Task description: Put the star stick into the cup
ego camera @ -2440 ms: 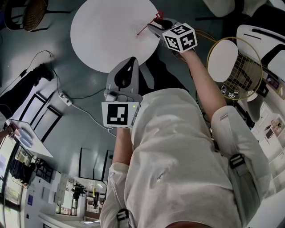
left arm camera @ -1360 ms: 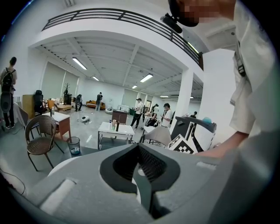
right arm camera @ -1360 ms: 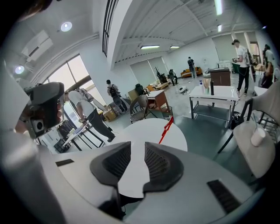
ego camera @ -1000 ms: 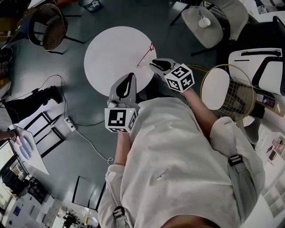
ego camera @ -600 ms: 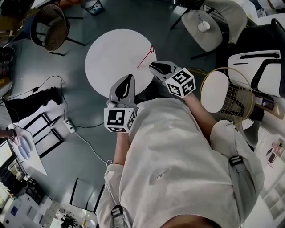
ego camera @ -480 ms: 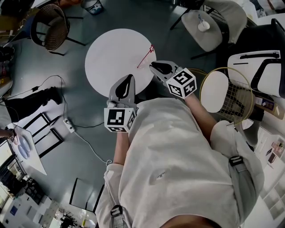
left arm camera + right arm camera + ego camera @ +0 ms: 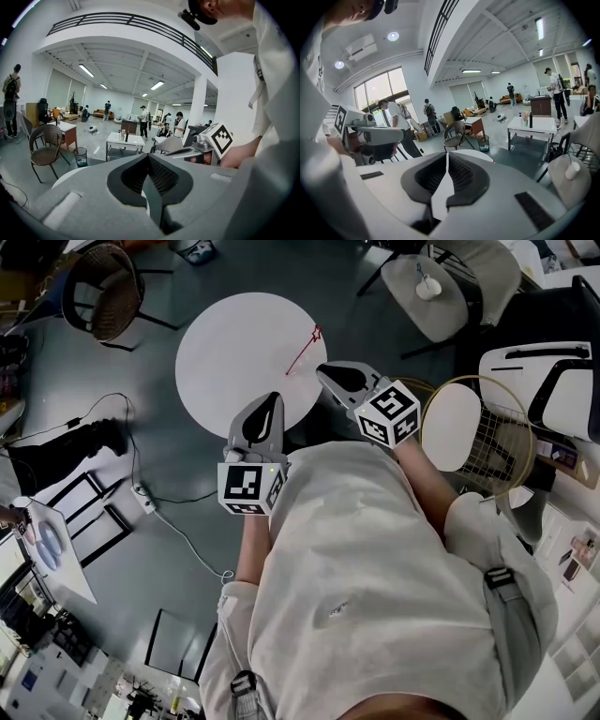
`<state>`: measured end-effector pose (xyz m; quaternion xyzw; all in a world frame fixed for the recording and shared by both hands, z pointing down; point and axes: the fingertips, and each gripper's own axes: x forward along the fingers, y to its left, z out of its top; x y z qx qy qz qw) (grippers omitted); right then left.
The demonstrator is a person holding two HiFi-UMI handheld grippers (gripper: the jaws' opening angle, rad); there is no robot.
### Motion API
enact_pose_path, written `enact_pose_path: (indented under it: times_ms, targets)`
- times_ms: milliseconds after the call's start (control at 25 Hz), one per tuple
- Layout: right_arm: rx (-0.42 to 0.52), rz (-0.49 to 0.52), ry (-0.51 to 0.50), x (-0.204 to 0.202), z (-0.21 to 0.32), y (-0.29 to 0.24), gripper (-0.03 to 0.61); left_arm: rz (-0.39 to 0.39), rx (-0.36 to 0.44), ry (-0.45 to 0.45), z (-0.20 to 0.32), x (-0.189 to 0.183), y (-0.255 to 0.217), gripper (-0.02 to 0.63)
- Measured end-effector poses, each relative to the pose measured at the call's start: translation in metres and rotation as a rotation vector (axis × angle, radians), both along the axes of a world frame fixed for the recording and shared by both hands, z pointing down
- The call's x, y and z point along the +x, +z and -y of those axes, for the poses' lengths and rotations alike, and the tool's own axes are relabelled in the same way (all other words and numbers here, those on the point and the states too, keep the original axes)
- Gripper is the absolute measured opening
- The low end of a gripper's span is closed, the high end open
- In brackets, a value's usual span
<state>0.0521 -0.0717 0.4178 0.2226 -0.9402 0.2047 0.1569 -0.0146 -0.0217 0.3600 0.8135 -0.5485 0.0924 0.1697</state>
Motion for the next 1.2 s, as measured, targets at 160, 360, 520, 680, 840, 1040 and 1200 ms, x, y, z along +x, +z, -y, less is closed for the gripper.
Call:
enact_pose_path:
  times_ms: [160, 360, 520, 680, 840, 1040, 1200]
  targets:
    - [-0.001, 0.009, -0.011, 0.001, -0.002, 0.001, 0.014, 0.005, -0.01, -0.004, -0.001, 0.001, 0.002, 0.009]
    - [-0.024, 0.024, -0.026, -0.006, -0.003, 0.01, 0.009, 0.019, -0.043, -0.015, -0.005, -0.003, 0.008, 0.01]
    - [-0.043, 0.031, -0.036, -0.011, -0.004, 0.016, 0.009, 0.016, -0.08, -0.028, -0.009, -0.008, 0.014, 0.01]
    - [-0.051, 0.044, -0.029, -0.016, -0.001, 0.015, 0.009, 0.004, -0.1, -0.013, -0.005, -0.007, 0.02, 0.011]
    - [-0.035, 0.058, -0.006, -0.016, -0.002, 0.007, 0.009, -0.01, -0.092, 0.031, 0.001, 0.004, 0.019, 0.011]
    - [-0.027, 0.073, 0.056, -0.011, -0.006, 0.001, 0.009, -0.003, -0.059, 0.085, 0.002, 0.005, 0.009, 0.009]
    - [-0.049, 0.082, 0.105, -0.02, -0.018, -0.001, 0.009, 0.003, -0.043, 0.092, -0.012, -0.014, 0.0, 0.01]
